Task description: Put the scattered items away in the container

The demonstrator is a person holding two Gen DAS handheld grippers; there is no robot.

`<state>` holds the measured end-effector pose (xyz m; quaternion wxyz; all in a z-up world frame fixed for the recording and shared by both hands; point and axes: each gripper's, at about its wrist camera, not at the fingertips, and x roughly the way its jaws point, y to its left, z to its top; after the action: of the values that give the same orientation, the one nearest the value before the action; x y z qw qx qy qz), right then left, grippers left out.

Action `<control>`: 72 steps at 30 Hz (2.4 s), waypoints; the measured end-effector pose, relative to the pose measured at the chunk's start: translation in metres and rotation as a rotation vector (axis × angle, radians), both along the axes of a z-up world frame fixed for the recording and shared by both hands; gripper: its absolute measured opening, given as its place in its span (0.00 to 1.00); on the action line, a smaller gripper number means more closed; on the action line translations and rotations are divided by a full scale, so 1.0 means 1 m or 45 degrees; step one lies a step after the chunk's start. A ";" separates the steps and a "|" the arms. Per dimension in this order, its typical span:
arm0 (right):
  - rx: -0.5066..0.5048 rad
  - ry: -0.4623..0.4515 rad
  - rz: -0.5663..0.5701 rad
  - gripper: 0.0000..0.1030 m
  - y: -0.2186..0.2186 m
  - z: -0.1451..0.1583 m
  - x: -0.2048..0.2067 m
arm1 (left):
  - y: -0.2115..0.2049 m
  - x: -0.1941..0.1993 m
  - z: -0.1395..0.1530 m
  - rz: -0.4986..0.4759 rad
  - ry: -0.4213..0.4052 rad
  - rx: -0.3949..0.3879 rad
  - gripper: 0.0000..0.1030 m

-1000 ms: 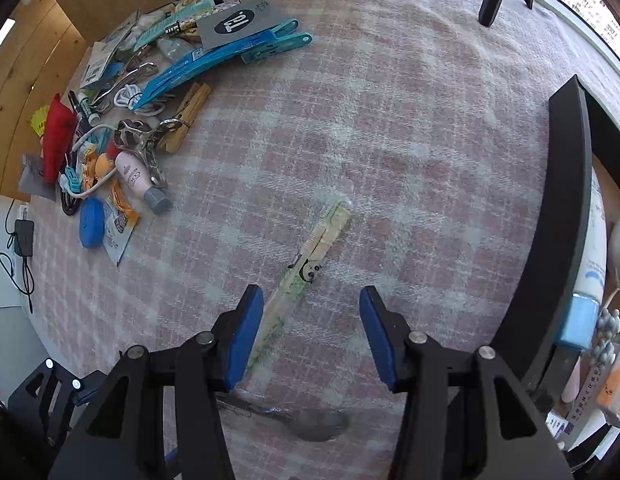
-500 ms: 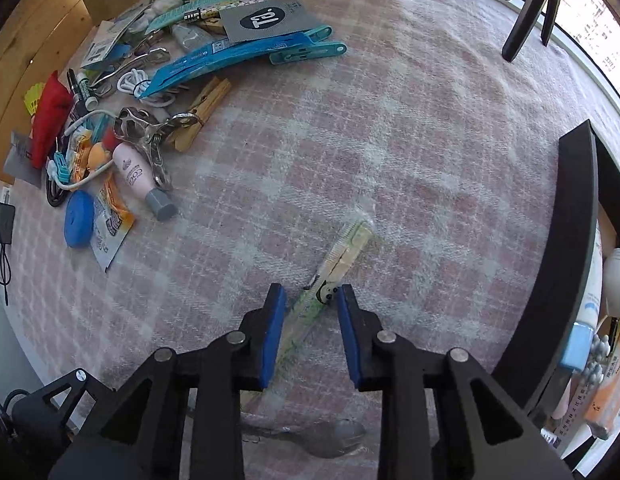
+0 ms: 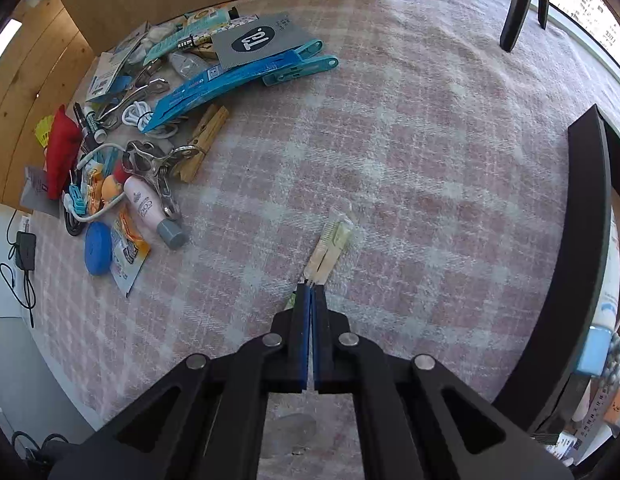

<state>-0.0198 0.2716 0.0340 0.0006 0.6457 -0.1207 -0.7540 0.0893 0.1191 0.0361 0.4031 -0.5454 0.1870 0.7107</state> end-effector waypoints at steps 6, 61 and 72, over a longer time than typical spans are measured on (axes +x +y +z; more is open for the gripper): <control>-0.127 -0.094 -0.091 0.16 0.008 -0.005 -0.001 | -0.008 0.006 0.004 0.045 0.014 0.024 0.03; -0.072 -0.056 0.025 0.23 -0.031 -0.028 0.007 | -0.044 -0.011 0.029 0.445 0.063 0.089 0.03; 0.162 -0.035 0.177 0.14 -0.054 -0.029 0.014 | -0.048 -0.011 0.028 0.469 0.055 0.122 0.03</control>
<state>-0.0058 0.2175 0.0054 0.0103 0.6615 -0.0276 -0.7494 0.0780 0.0710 0.0641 0.2876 -0.5353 0.0585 0.7921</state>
